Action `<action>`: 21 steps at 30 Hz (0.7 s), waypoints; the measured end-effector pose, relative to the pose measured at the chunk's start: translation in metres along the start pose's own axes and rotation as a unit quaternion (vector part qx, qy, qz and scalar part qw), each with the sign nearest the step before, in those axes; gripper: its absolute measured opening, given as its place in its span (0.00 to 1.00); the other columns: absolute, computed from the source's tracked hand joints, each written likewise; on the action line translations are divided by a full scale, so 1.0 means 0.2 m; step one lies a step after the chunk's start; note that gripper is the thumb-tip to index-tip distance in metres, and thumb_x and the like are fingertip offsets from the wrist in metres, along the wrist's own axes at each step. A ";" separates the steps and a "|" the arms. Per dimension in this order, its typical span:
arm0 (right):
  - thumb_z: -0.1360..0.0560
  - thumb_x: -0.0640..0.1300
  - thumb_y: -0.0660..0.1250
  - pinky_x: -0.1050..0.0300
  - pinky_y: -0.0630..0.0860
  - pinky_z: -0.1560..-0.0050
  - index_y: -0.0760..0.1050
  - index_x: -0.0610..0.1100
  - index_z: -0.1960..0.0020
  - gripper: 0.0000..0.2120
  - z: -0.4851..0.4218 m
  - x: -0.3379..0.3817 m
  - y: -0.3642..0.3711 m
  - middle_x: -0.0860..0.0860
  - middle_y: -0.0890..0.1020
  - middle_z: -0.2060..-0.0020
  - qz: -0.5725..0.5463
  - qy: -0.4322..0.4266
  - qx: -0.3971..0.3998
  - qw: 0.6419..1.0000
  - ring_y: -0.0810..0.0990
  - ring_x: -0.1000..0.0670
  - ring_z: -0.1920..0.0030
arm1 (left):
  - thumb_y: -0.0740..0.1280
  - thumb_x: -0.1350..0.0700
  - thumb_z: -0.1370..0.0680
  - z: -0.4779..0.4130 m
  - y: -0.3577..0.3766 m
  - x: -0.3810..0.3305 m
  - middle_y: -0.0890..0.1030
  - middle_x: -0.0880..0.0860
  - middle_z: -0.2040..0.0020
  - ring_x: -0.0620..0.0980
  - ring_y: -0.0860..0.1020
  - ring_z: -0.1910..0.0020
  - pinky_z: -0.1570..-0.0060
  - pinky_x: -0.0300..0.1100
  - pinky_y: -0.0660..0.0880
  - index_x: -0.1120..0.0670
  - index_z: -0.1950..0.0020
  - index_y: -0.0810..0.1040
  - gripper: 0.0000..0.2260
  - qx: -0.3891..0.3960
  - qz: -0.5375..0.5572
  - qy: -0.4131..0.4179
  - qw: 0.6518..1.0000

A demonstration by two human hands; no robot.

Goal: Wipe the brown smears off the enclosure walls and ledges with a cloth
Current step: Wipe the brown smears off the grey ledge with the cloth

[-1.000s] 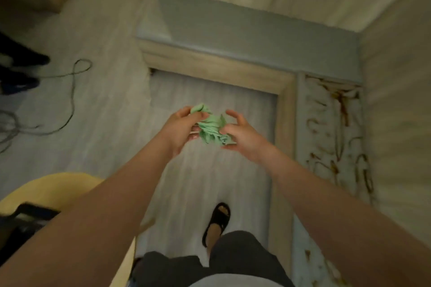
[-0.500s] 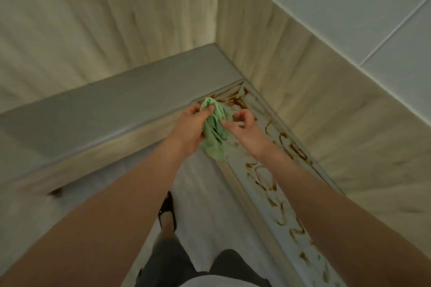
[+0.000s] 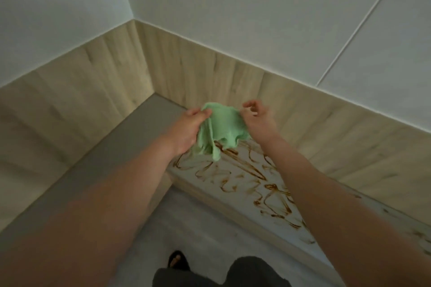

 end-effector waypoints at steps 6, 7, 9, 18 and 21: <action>0.18 0.61 0.60 0.49 0.77 0.49 0.81 0.45 0.54 0.21 -0.03 0.16 0.09 0.49 0.82 0.57 -0.092 0.162 0.068 0.980 0.79 0.47 0.54 | 0.54 0.73 0.23 -0.14 0.00 -0.32 0.82 0.58 0.52 0.56 0.83 0.51 0.59 0.46 0.82 0.59 0.41 0.78 0.19 0.044 -0.035 0.035 0.998; 0.18 0.61 0.61 0.50 0.76 0.49 0.81 0.46 0.54 0.21 -0.04 0.20 0.09 0.49 0.83 0.58 -0.106 0.153 0.074 0.980 0.79 0.48 0.54 | 0.52 0.74 0.25 -0.16 0.00 -0.36 0.81 0.59 0.53 0.57 0.82 0.52 0.60 0.46 0.82 0.59 0.42 0.78 0.21 0.047 -0.033 0.039 0.998; 0.19 0.63 0.62 0.52 0.76 0.51 0.80 0.46 0.50 0.21 -0.08 0.27 0.10 0.48 0.83 0.55 -0.152 0.152 0.088 0.973 0.80 0.48 0.53 | 0.51 0.75 0.27 -0.18 0.02 -0.43 0.80 0.61 0.53 0.58 0.82 0.53 0.59 0.48 0.82 0.61 0.43 0.77 0.22 0.062 -0.023 0.044 0.997; 0.21 0.72 0.55 0.45 0.77 0.38 0.80 0.38 0.39 0.37 -0.16 0.22 0.07 0.43 0.84 0.45 -0.197 0.250 0.208 0.925 0.82 0.42 0.42 | 0.63 0.54 0.22 -0.25 0.14 -0.55 0.80 0.67 0.39 0.63 0.82 0.42 0.43 0.55 0.80 0.65 0.34 0.76 0.21 0.073 -0.031 -0.030 0.996; 0.16 0.56 0.62 0.48 0.75 0.34 0.79 0.41 0.39 0.19 -0.21 0.22 0.04 0.44 0.83 0.45 -0.336 0.188 0.147 0.911 0.82 0.46 0.45 | 0.61 0.55 0.21 -0.28 0.21 -0.53 0.81 0.67 0.40 0.61 0.82 0.46 0.49 0.53 0.82 0.66 0.32 0.74 0.21 0.053 -0.061 -0.033 0.996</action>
Point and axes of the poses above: each hand's wrist, its own z-axis away from the middle knuckle, its own y-axis out of the palm, x = y × z, the point moved 3 cm from there along -z, towards the middle knuckle
